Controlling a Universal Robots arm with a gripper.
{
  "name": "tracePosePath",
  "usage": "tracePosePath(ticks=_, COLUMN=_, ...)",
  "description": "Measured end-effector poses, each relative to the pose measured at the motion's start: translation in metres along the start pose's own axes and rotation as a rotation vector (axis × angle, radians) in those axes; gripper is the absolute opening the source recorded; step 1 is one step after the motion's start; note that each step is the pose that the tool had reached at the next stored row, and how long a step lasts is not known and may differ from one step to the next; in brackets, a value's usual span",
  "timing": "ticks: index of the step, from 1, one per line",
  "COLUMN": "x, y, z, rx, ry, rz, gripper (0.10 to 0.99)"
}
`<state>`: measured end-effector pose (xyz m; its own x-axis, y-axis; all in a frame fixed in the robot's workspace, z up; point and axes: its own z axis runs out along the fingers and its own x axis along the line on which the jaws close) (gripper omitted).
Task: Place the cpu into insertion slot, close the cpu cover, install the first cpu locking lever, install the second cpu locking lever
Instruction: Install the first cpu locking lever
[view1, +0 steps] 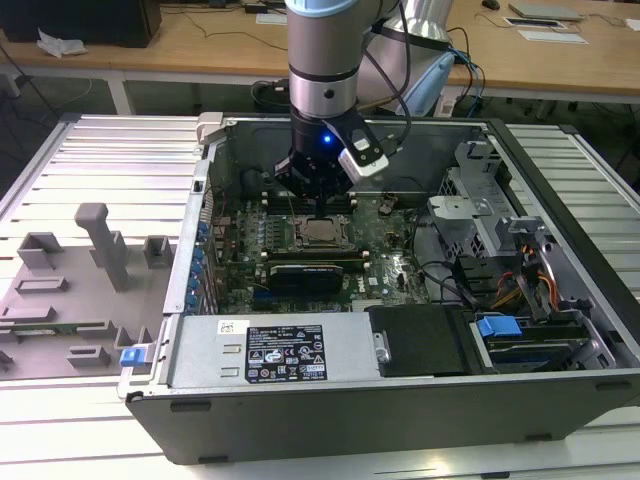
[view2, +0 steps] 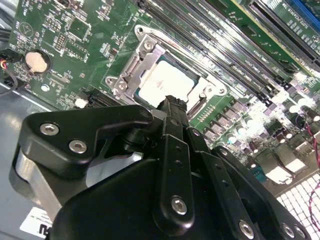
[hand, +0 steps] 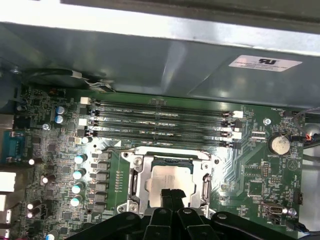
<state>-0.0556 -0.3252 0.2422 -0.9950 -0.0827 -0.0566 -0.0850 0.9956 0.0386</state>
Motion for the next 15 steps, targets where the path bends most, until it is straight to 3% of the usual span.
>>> tracePosePath(ticks=4, x=0.0191, y=0.0036, z=-0.0009, rx=0.0, ry=-0.0006, rz=0.0, gripper=0.106)
tracePosePath(ticks=12, x=0.0461, y=0.0091, z=-0.0022, rx=0.0, ry=-0.0008, rz=0.0, gripper=0.106)
tracePosePath(ticks=15, x=0.0528, y=0.0099, z=-0.0025, rx=-0.001, ry=-0.0009, rz=0.0, gripper=0.106)
